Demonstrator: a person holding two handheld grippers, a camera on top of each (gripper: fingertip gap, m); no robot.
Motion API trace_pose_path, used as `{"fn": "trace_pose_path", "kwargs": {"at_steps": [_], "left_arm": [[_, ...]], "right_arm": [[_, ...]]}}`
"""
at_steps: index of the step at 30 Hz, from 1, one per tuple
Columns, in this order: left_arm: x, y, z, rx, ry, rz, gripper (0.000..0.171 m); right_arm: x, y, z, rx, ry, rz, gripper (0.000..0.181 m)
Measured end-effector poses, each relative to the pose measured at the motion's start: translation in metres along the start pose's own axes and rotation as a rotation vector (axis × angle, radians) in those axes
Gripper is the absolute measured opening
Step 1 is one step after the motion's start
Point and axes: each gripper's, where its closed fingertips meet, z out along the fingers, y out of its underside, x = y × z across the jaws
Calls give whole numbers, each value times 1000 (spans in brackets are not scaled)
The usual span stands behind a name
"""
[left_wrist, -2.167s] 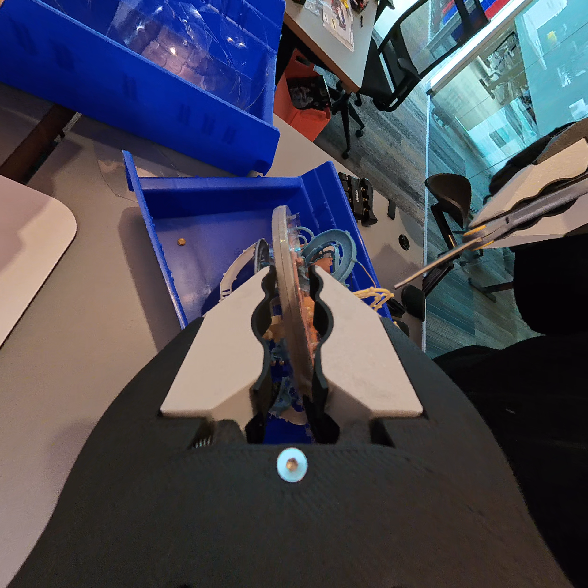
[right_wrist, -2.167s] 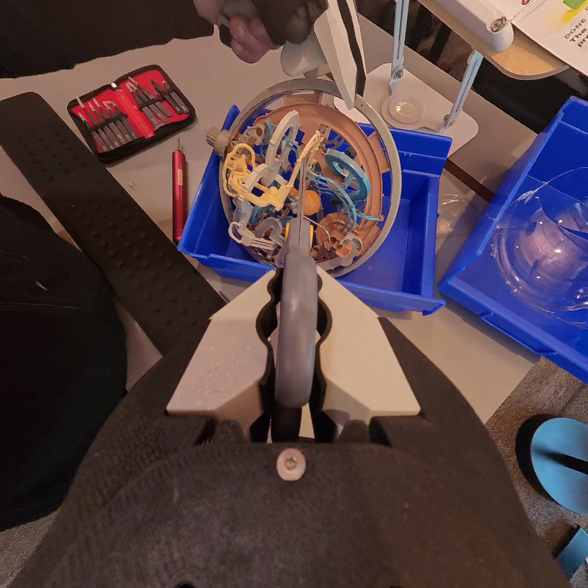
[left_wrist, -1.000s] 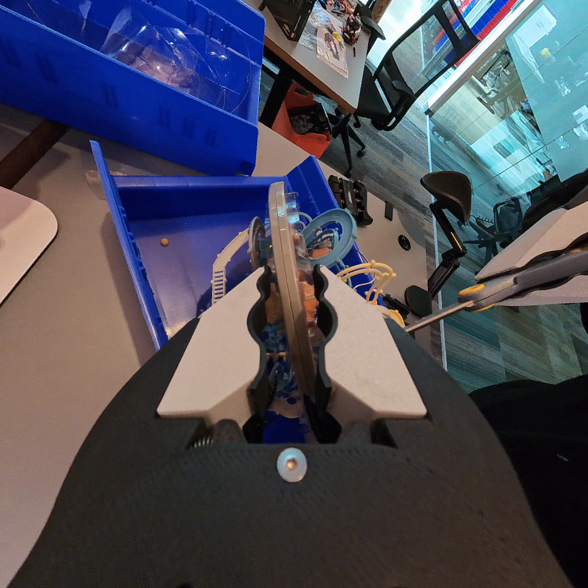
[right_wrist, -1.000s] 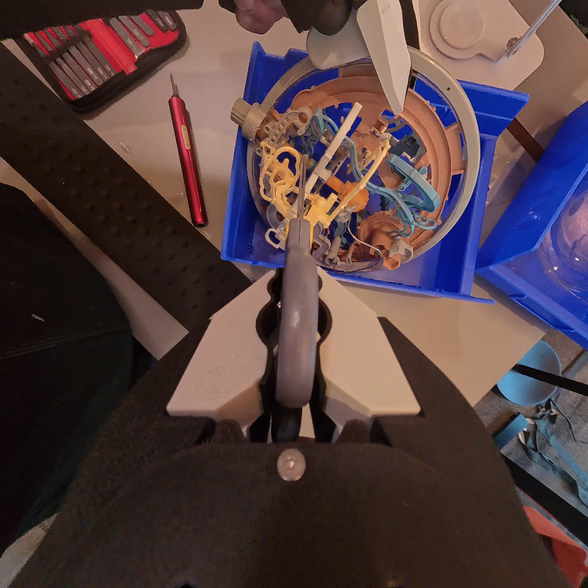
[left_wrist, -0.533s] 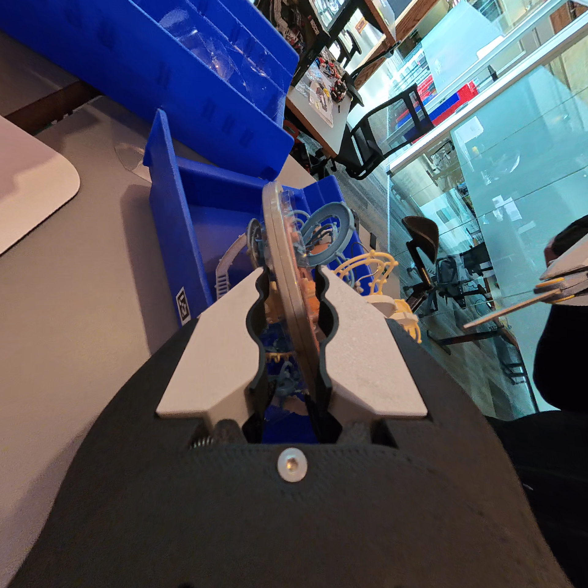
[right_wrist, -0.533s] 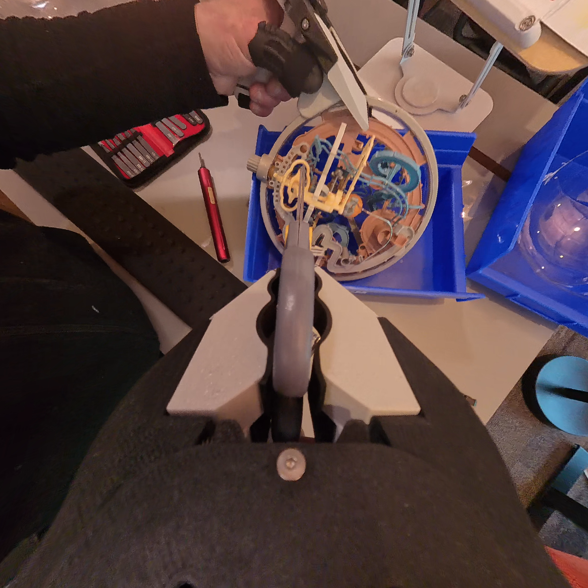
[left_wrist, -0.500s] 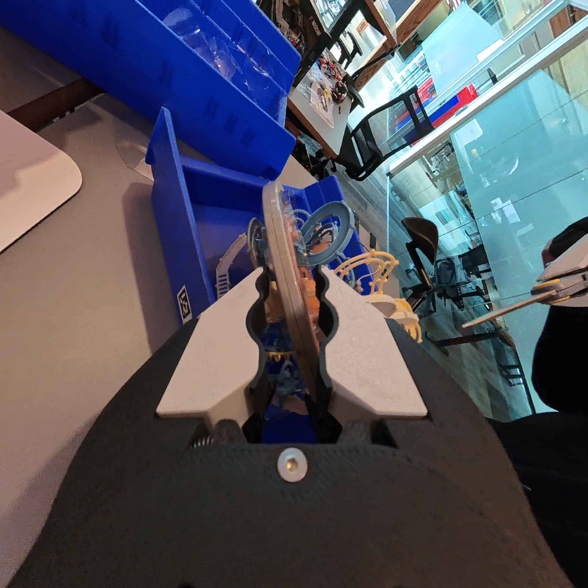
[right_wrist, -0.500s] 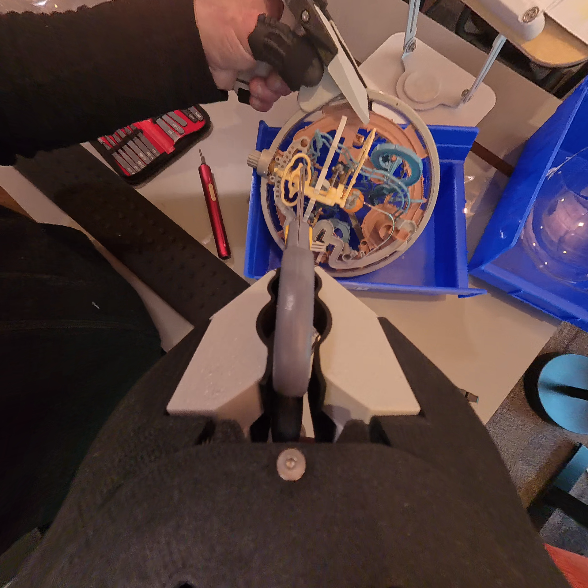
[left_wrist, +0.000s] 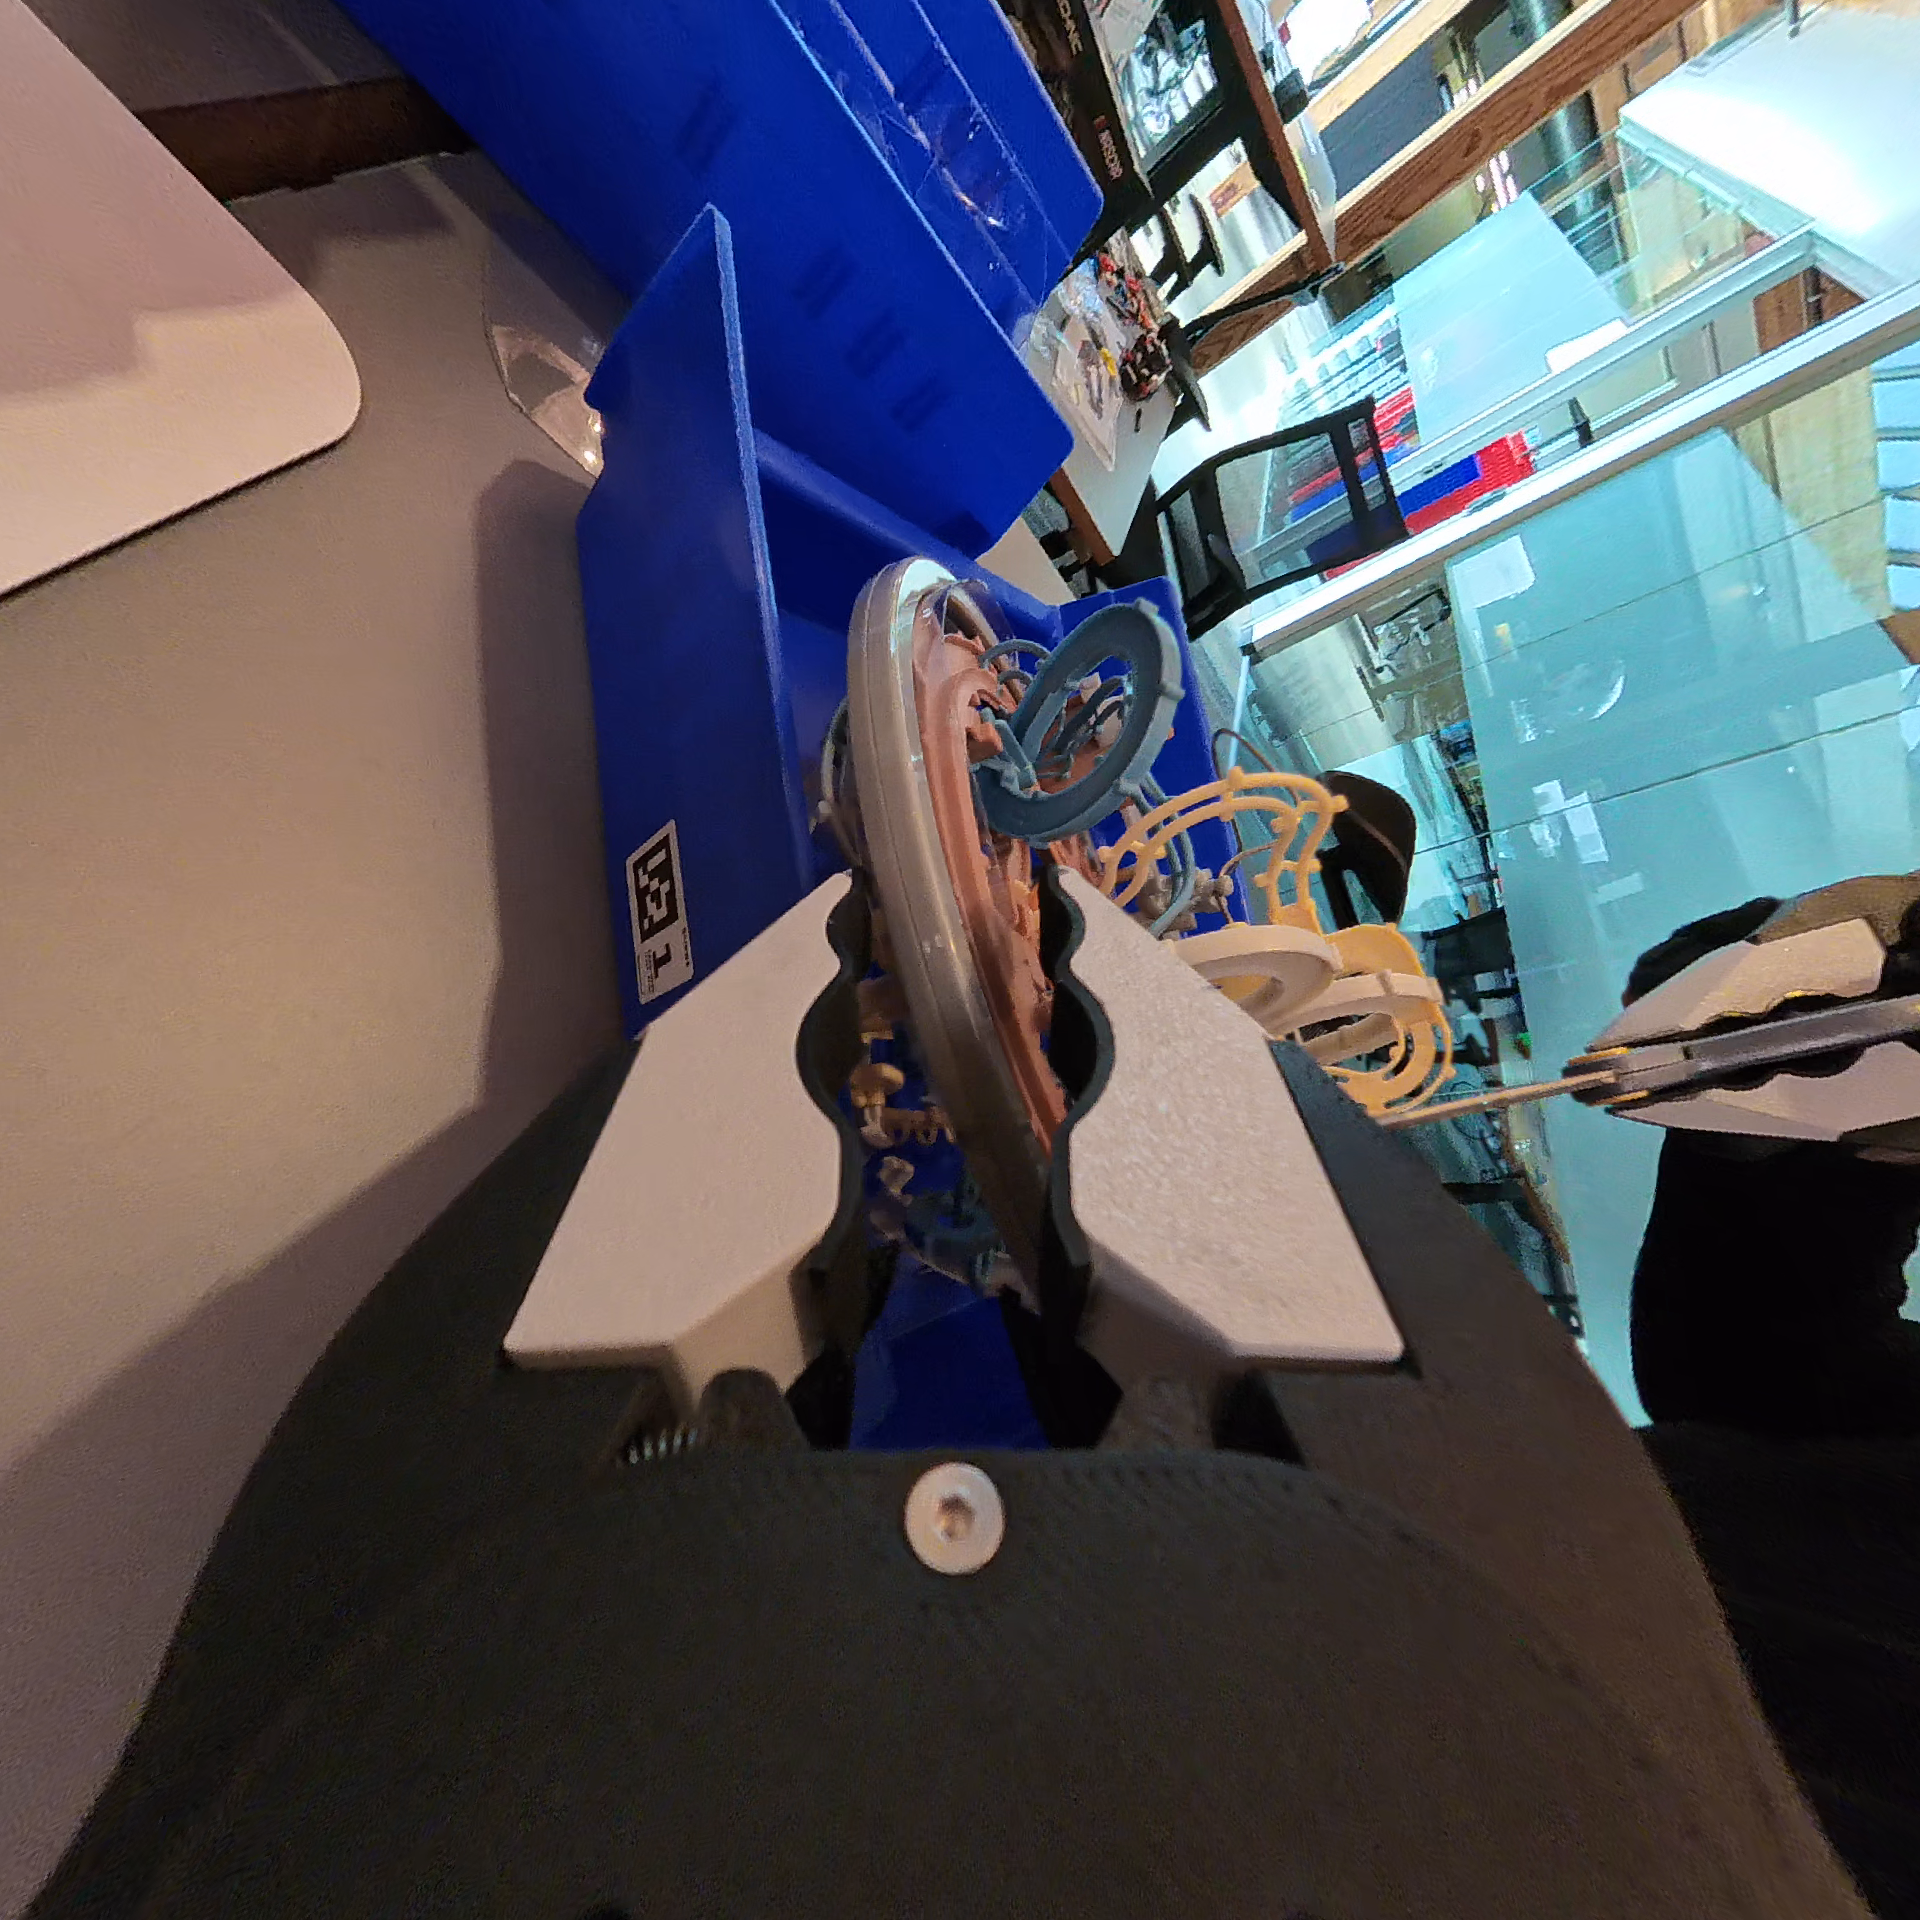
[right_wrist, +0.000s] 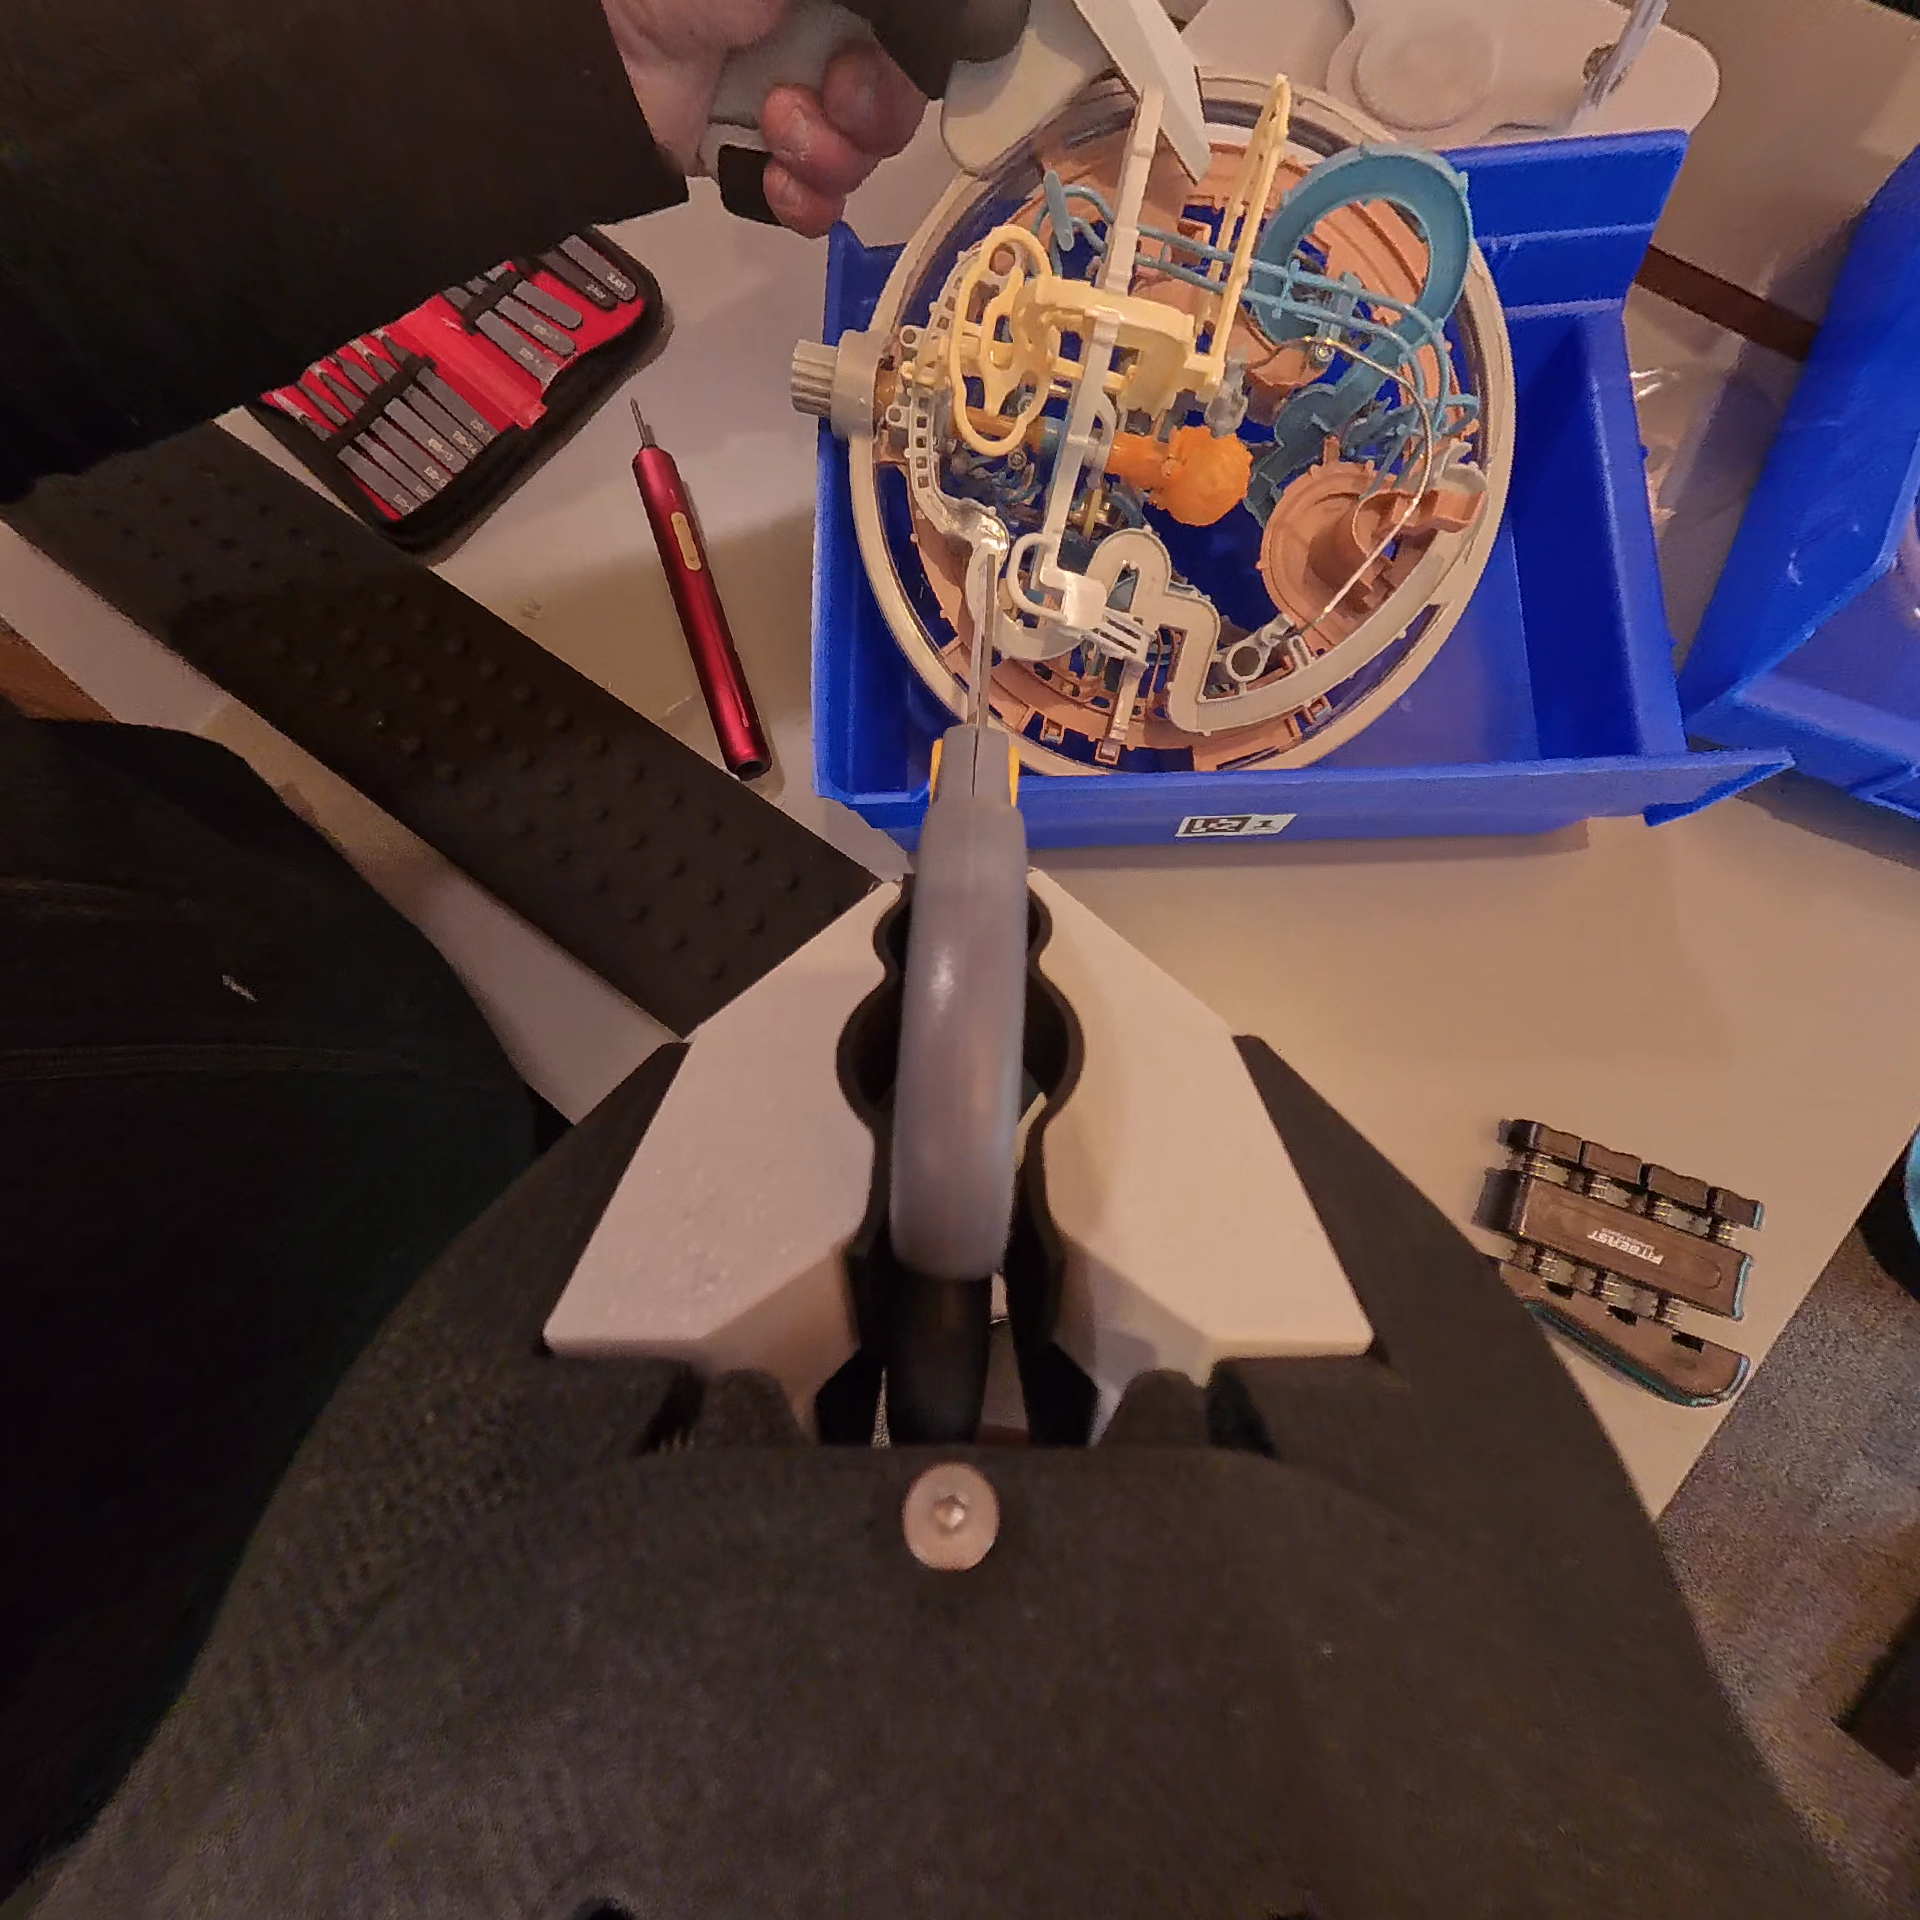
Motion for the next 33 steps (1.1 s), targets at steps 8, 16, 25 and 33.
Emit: {"fn": "trace_pose_path", "kwargs": {"at_steps": [8,16,25,33], "left_arm": [[13,-12,-19,117,-34,134,52],[105,22,-23,21,-109,610,54],[89,46,21,-110,-334,796,6],[97,24,18,10,-143,474,8]], "right_arm": [[6,21,-12,26,4,38,15],[12,46,-7,52,-15,91,14],[21,44,-1,127,6,124,14],[32,36,0,187,56,107,14]]}}
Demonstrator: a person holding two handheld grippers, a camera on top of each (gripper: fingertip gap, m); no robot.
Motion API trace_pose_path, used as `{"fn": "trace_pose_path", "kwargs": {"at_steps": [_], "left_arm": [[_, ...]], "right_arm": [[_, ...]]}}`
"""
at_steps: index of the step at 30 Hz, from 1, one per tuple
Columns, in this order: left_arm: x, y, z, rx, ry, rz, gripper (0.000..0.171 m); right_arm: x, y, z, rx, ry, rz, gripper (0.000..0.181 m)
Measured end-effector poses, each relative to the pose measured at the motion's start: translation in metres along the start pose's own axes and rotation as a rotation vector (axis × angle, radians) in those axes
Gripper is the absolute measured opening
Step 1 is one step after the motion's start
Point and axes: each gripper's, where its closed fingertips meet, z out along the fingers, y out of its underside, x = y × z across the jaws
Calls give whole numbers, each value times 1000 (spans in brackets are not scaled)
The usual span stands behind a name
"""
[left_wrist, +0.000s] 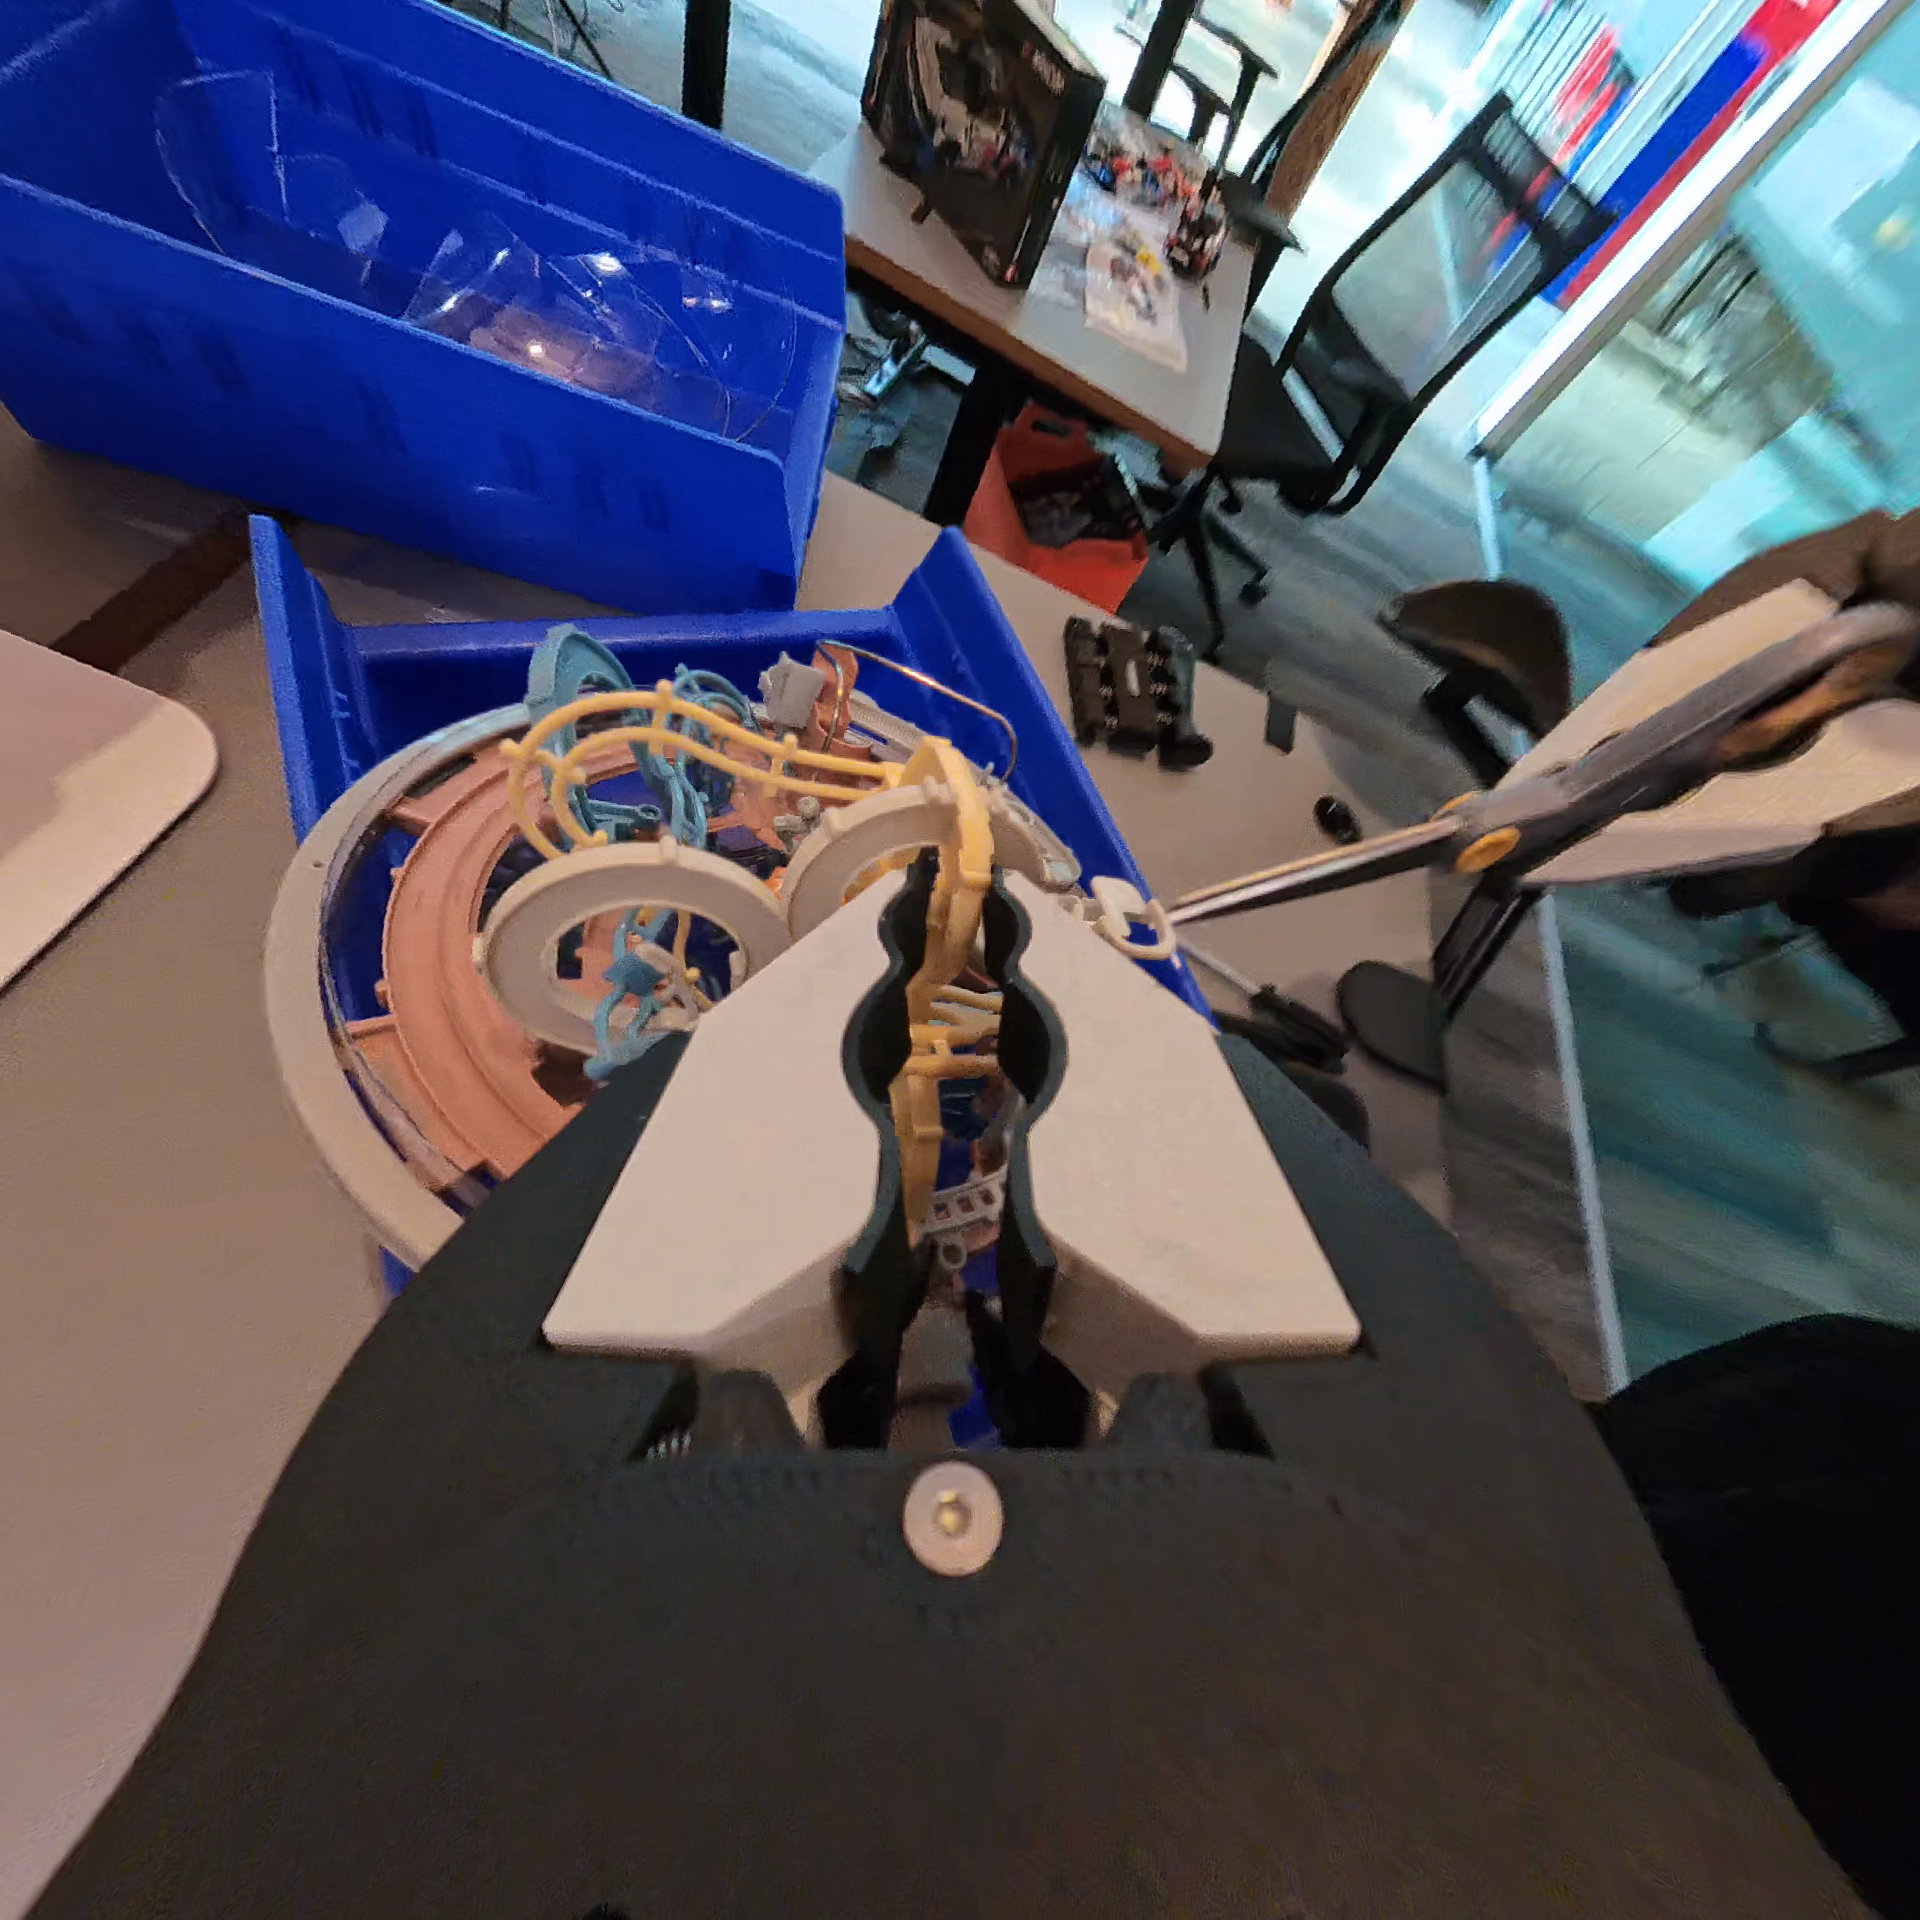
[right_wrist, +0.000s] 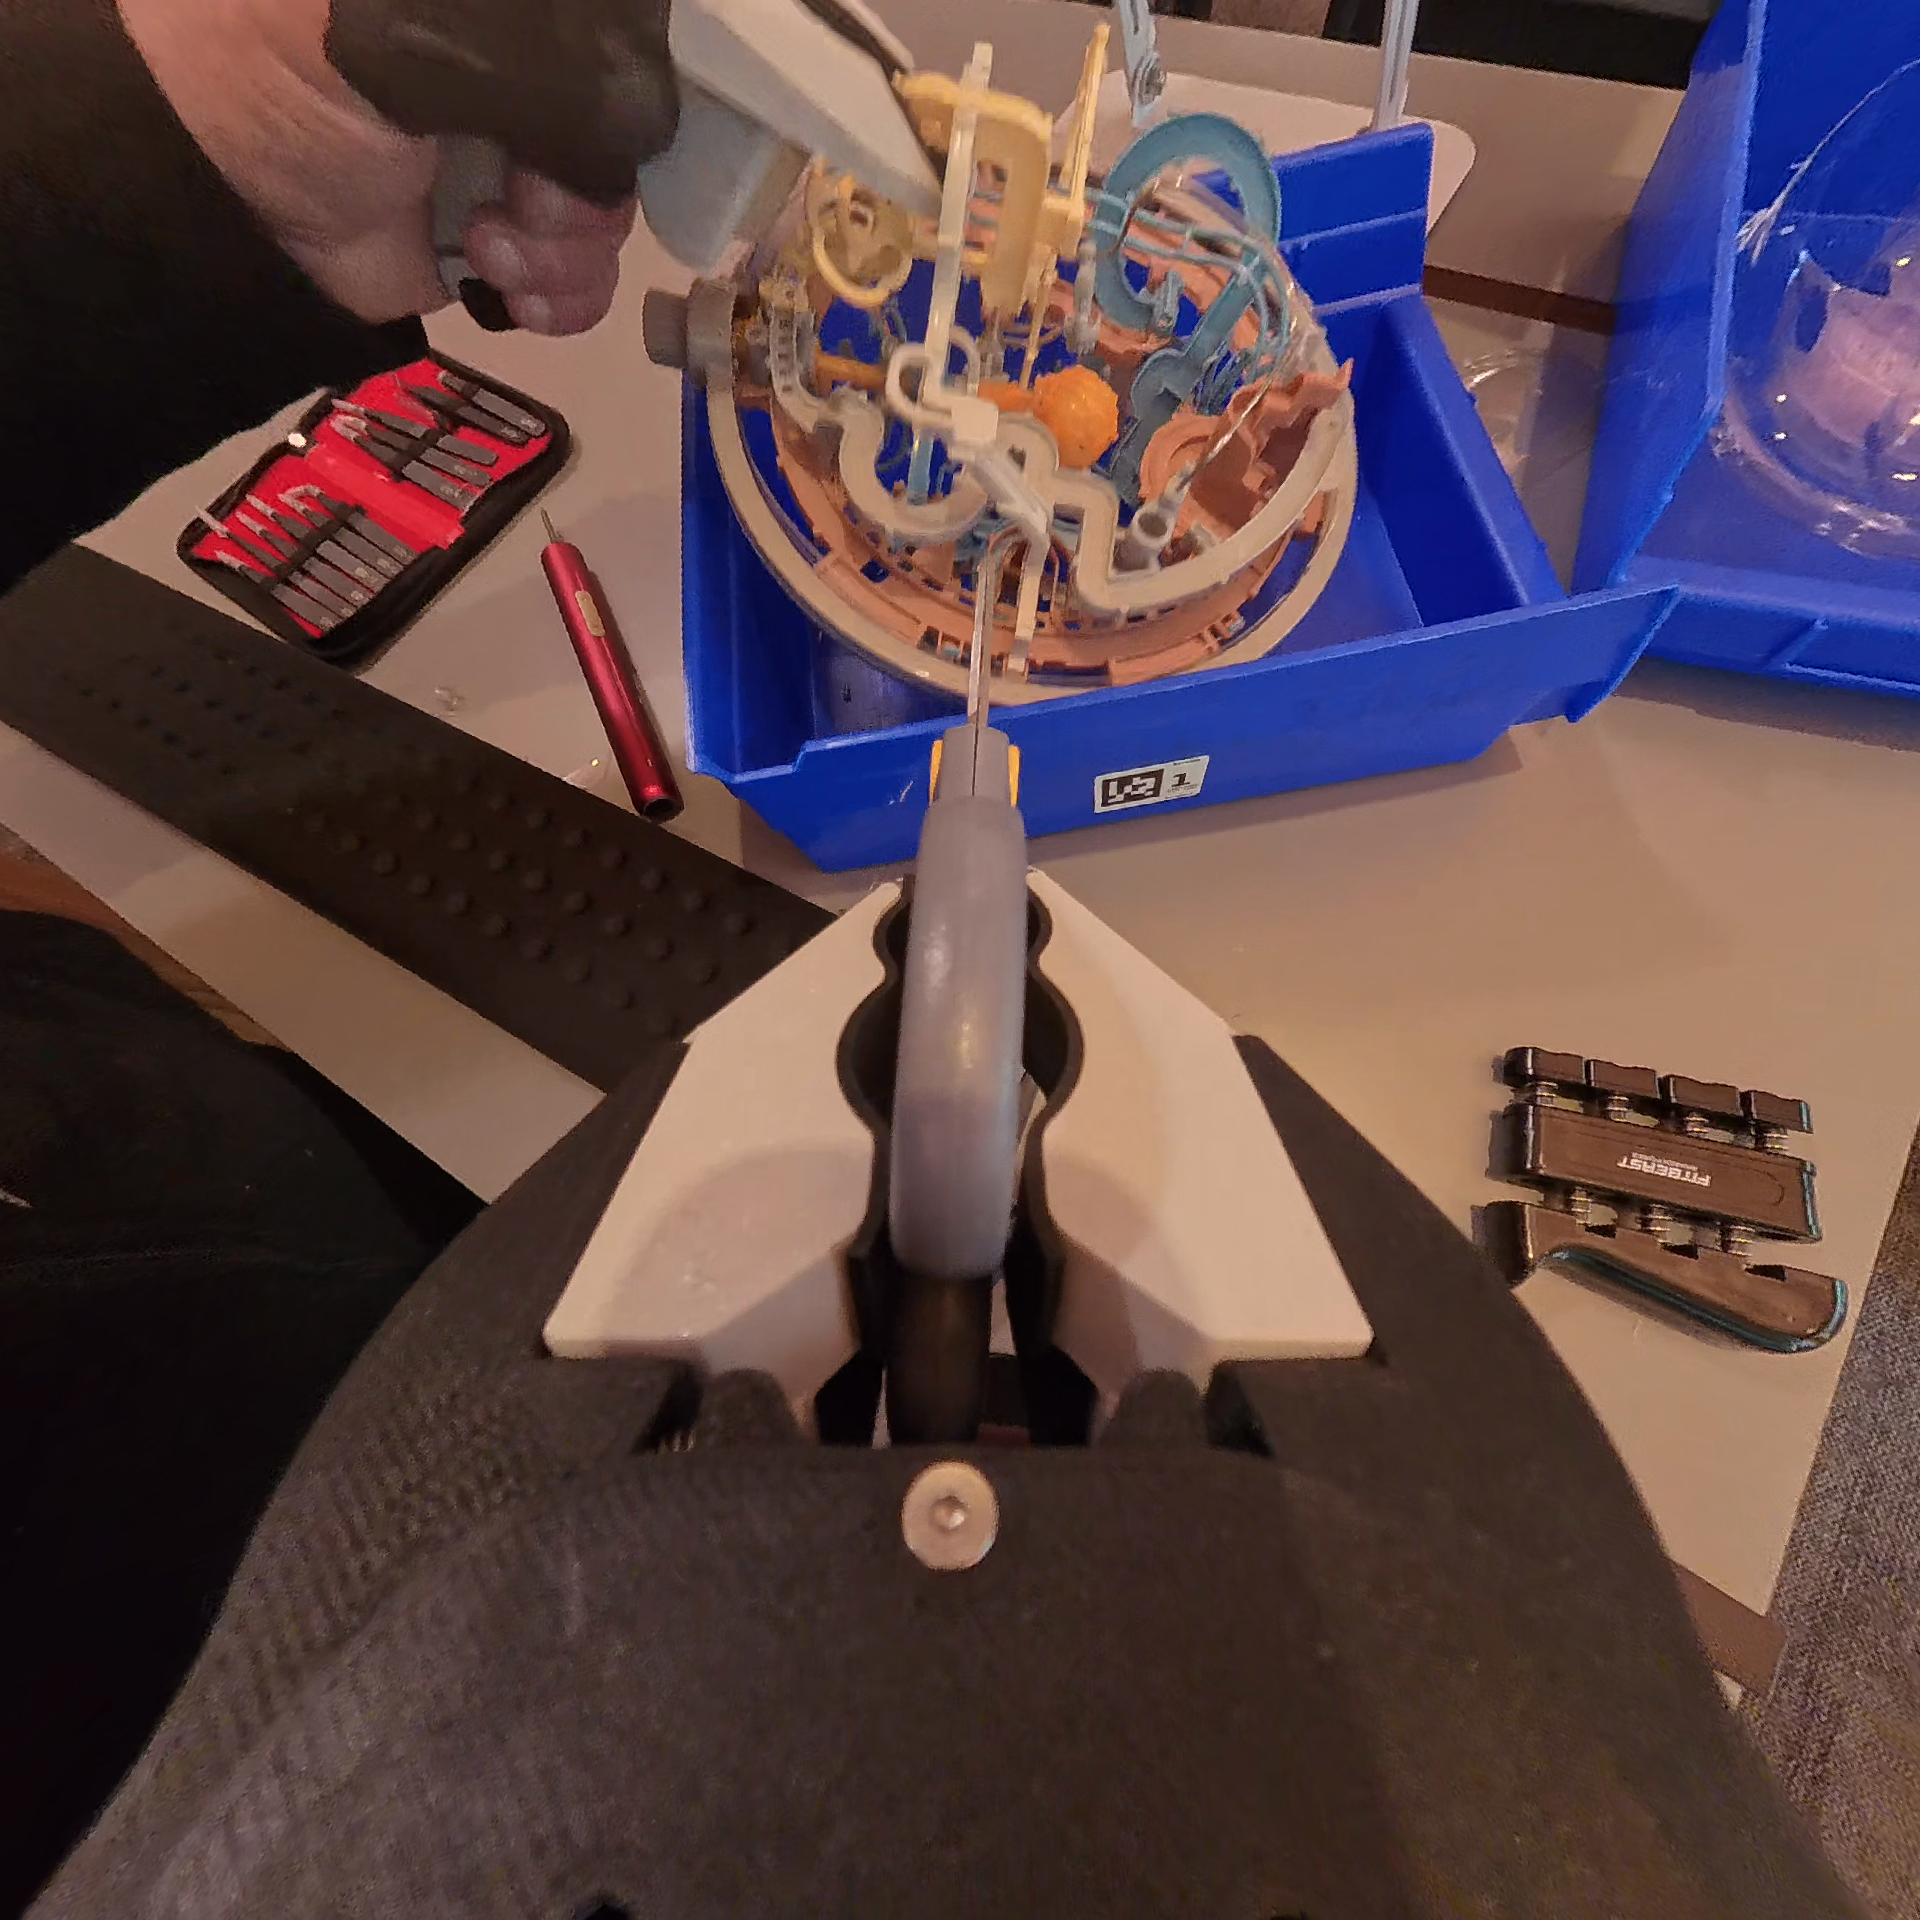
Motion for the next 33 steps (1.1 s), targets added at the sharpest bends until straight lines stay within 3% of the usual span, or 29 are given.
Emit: {"fn": "trace_pose_path", "kwargs": {"at_steps": [4,10,16,33], "left_arm": [[0,-13,-8,74,72,-147,9],[13,-14,-7,103,156,-221,6],[6,-7,-6,95,129,-241,6],[-6,8,-6,91,129,-295,7]], "right_arm": [[-3,-5,1,37,10,-9,15],[-1,-14,-4,98,19,13,14],[1,-19,-20,98,36,-22,14],[30,-18,-29,-152,47,-213,15]]}}
